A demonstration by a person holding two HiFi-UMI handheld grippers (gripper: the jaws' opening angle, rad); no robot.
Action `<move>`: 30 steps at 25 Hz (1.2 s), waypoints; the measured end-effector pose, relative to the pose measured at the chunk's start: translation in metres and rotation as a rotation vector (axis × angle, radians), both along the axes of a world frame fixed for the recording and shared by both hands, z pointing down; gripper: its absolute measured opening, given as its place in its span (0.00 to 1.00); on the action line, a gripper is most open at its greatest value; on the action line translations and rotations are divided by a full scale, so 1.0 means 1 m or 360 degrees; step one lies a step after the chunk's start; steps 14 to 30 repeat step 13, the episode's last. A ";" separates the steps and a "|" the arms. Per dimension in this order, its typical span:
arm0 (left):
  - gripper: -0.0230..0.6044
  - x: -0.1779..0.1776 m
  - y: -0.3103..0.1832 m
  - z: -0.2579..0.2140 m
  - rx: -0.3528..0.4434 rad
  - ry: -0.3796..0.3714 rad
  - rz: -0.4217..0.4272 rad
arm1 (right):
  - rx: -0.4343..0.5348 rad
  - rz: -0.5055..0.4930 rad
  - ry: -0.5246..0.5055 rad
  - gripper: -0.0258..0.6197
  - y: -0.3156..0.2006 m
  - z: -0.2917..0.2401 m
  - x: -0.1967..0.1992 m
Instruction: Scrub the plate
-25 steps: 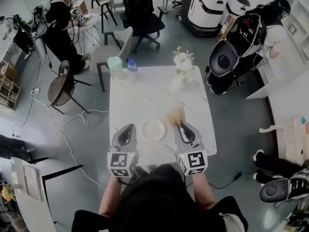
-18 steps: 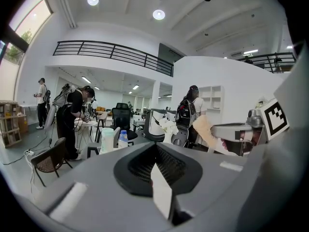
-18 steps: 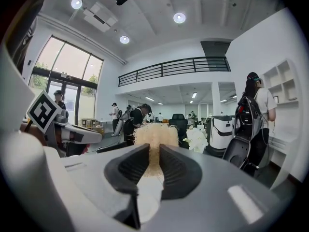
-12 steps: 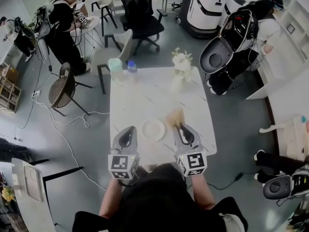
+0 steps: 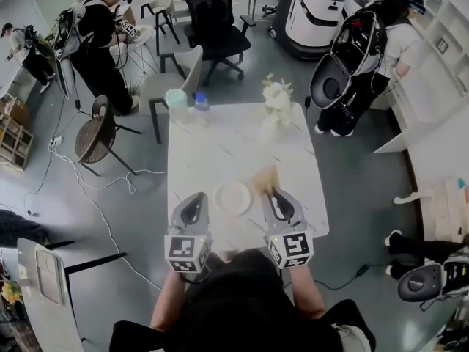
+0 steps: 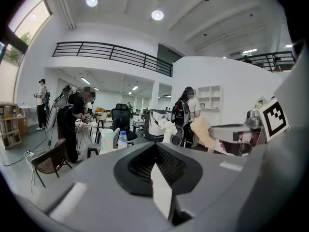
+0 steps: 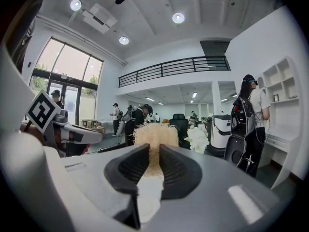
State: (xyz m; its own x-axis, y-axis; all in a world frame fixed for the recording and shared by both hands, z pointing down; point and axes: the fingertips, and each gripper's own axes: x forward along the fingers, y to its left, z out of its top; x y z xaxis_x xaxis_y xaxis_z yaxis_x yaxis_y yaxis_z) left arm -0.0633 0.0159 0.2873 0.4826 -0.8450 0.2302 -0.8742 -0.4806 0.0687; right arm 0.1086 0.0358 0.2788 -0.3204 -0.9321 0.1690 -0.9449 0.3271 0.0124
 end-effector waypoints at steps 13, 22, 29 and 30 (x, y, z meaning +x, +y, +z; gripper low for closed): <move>0.05 0.001 -0.002 0.000 0.0000 0.0002 -0.0015 | 0.0004 -0.0029 -0.0005 0.15 -0.004 0.001 -0.002; 0.05 0.001 -0.002 0.000 0.0000 0.0002 -0.0015 | 0.0004 -0.0029 -0.0005 0.15 -0.004 0.001 -0.002; 0.05 0.001 -0.002 0.000 0.0000 0.0002 -0.0015 | 0.0004 -0.0029 -0.0005 0.15 -0.004 0.001 -0.002; 0.05 0.001 -0.002 0.000 0.0000 0.0002 -0.0015 | 0.0004 -0.0029 -0.0005 0.15 -0.004 0.001 -0.002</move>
